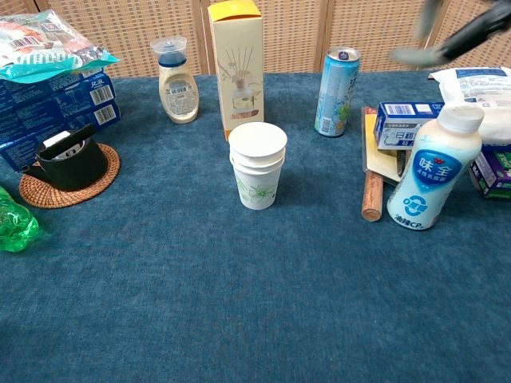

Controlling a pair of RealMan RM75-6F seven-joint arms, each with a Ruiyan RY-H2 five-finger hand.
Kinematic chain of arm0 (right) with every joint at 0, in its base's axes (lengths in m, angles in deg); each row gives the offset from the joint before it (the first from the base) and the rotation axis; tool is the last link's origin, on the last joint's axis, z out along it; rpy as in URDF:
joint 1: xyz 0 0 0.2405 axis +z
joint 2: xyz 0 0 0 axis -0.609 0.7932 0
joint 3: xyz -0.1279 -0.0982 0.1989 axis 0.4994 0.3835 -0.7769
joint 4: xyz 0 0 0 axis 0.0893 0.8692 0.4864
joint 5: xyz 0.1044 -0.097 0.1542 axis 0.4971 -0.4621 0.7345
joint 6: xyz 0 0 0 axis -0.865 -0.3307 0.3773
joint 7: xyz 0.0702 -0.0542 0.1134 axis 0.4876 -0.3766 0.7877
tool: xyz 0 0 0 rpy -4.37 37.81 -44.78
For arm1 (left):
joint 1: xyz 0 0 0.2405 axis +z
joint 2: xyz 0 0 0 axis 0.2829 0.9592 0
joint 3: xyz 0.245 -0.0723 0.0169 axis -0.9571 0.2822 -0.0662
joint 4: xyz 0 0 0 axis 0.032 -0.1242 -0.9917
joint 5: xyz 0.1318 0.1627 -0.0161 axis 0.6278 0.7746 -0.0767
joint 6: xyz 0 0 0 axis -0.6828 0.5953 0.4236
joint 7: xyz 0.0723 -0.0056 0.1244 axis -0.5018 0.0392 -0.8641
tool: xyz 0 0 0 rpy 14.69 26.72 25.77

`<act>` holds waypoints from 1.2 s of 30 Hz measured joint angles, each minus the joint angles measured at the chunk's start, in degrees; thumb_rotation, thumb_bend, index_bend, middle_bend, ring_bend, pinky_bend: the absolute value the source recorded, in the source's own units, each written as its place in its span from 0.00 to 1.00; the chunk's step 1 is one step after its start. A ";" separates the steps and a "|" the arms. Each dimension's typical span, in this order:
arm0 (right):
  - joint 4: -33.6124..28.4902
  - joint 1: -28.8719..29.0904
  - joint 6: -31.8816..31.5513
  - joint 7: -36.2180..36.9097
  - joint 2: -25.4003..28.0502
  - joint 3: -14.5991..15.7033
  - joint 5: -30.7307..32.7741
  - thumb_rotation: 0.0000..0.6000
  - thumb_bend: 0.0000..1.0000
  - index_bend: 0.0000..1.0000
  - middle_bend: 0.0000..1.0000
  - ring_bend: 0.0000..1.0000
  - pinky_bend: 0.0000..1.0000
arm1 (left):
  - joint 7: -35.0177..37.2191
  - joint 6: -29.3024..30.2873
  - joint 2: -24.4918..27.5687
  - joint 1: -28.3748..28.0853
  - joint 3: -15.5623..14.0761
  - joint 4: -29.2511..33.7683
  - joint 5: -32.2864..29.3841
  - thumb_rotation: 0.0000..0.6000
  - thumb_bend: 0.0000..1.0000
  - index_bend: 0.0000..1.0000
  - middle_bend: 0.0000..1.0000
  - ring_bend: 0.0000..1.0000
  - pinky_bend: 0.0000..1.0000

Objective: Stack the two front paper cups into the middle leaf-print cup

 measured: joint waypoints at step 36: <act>10.40 -25.56 -14.88 5.68 6.88 5.95 0.60 1.00 0.30 0.09 0.00 0.00 0.28 | -8.75 2.58 -4.02 2.43 0.19 -0.61 -1.24 1.00 0.40 0.00 0.00 0.00 0.00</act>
